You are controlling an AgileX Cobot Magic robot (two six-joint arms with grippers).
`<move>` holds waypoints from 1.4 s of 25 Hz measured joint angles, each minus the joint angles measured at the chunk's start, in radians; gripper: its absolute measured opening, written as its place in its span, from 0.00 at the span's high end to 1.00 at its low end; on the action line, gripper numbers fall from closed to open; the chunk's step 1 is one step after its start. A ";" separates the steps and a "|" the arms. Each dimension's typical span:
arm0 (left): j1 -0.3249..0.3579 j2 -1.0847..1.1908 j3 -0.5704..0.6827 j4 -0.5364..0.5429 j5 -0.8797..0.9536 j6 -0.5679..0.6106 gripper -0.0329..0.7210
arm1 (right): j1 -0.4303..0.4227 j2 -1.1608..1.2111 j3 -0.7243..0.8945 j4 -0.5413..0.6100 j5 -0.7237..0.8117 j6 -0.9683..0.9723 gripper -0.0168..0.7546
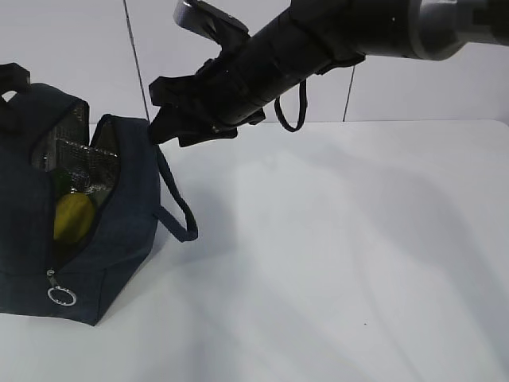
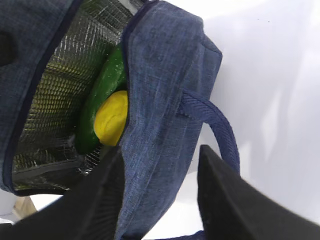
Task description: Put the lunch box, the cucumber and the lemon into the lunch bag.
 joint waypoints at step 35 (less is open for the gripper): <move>-0.168 0.000 0.000 -0.083 -0.063 0.000 0.97 | 0.000 -0.017 -0.017 -0.112 0.091 0.048 0.97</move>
